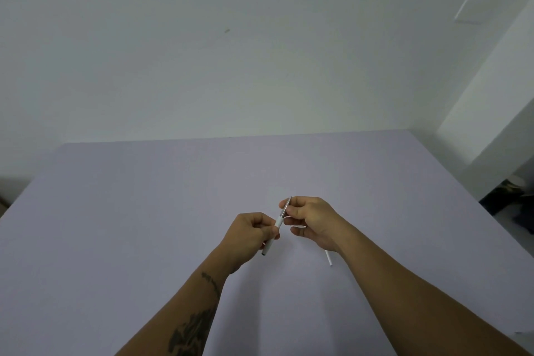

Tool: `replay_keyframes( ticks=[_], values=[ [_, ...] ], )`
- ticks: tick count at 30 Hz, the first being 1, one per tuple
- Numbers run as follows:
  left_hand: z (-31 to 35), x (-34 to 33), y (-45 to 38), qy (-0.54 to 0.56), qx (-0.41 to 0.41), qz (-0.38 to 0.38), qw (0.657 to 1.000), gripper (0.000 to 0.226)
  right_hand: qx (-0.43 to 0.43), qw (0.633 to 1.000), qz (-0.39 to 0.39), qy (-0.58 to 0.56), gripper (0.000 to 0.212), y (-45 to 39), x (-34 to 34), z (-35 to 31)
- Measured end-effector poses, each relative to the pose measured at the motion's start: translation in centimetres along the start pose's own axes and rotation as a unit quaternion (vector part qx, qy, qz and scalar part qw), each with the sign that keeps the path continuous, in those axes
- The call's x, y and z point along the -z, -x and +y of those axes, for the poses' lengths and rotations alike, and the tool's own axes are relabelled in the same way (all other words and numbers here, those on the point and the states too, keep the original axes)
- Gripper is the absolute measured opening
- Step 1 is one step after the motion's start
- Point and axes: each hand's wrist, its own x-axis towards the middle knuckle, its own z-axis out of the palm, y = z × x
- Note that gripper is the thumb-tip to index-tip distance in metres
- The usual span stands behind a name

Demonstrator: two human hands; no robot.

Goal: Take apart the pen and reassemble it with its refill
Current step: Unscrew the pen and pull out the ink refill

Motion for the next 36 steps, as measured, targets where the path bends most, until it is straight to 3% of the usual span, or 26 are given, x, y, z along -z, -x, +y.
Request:
replay_keyframes(
  ticks=[5,12,17,29,36],
  values=[
    [0.0,0.0,0.0,0.001,0.001,-0.004,1.000,0.009,0.002,1.000,0.006,0.004,0.011,-0.2,-0.2,0.3],
    [0.0,0.0,-0.4,0.001,-0.002,-0.013,1.000,0.012,-0.009,1.000,-0.005,-0.026,0.023,-0.5,0.0,0.2],
    [0.0,0.0,-0.7,0.012,-0.002,-0.010,1.000,0.013,-0.016,1.000,-0.006,-0.019,0.007,-0.6,0.1,0.0],
    [-0.1,0.2,-1.4,0.006,-0.001,-0.008,1.000,0.011,-0.011,1.000,0.009,-0.027,0.024,-0.8,0.1,-0.3],
    [-0.6,0.4,-1.3,-0.011,-0.004,-0.007,1.000,0.014,-0.016,1.000,-0.005,-0.018,0.021,-0.9,0.0,-0.3]
  ],
)
